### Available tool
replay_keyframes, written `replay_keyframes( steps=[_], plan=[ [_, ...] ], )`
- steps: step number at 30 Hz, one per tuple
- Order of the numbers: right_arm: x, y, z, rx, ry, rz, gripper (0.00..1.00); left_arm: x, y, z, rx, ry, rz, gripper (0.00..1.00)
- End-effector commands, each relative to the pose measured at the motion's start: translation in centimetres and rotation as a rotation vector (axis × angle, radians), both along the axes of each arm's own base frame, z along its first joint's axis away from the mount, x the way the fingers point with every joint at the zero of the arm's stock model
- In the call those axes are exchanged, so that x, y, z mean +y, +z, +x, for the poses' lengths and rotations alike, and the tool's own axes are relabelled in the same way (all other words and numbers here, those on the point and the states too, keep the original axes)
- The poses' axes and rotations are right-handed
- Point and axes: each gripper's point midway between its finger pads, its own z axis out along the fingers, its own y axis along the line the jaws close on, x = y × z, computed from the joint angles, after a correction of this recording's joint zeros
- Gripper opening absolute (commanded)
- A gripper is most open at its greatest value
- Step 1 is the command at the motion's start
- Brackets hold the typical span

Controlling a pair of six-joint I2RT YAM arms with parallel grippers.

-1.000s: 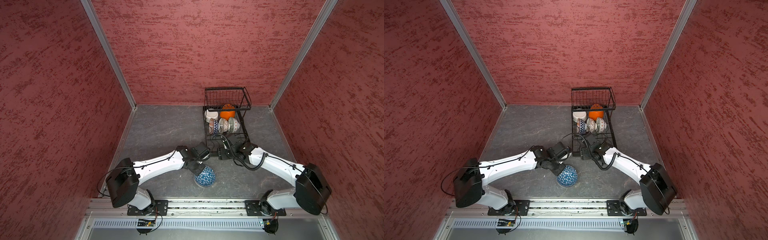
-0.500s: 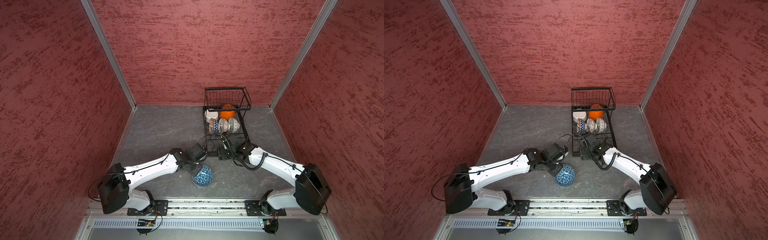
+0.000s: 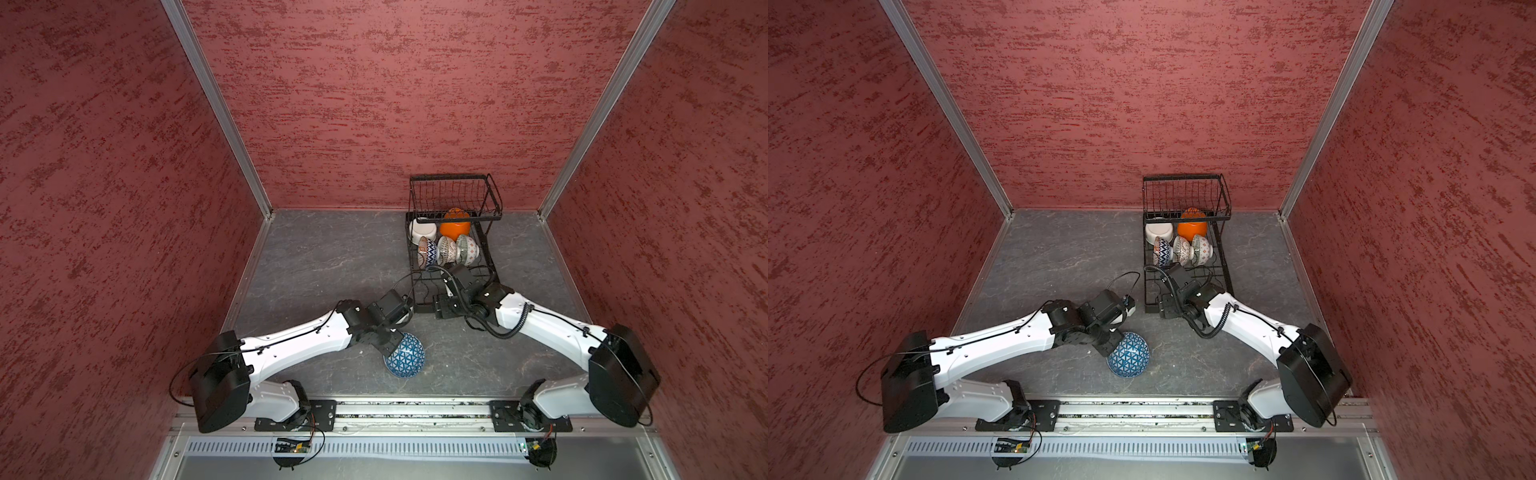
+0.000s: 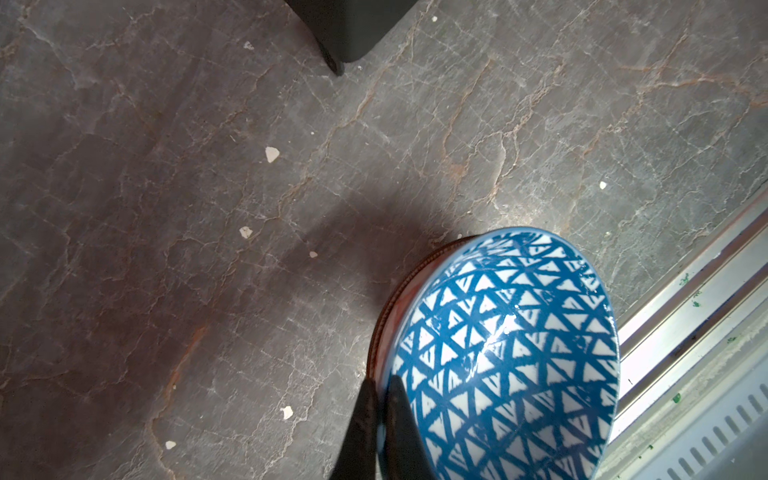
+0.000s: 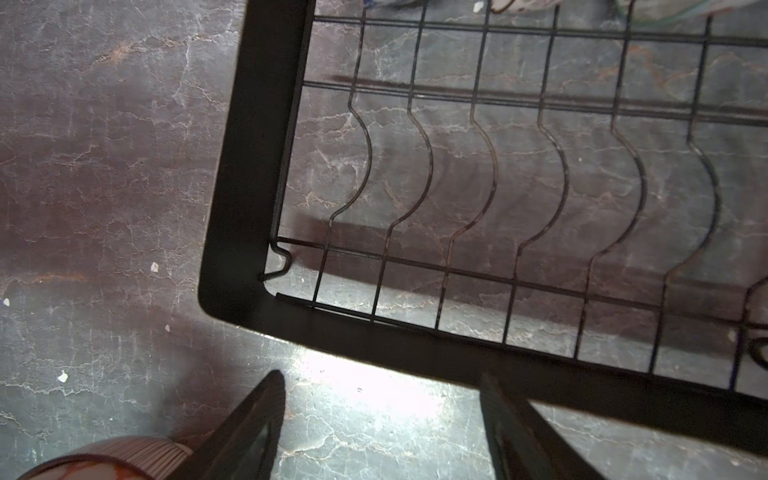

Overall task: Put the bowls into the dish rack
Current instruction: 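Grasp the blue bowl rim with the left gripper and tilt it upright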

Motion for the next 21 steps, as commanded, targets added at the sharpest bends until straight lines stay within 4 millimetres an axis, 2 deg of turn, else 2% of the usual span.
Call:
replay_keyframes(
  steps=[1,21],
  plan=[
    [0.7,1.1,0.5,-0.007,-0.003,0.032,0.76,-0.3,0.1,-0.6,0.012,-0.003,-0.028,0.0],
    [1.0,1.4,0.6,-0.009,0.014,0.036,0.76,-0.4,1.8,-1.0,-0.005,-0.004,-0.091,0.0]
  ],
)
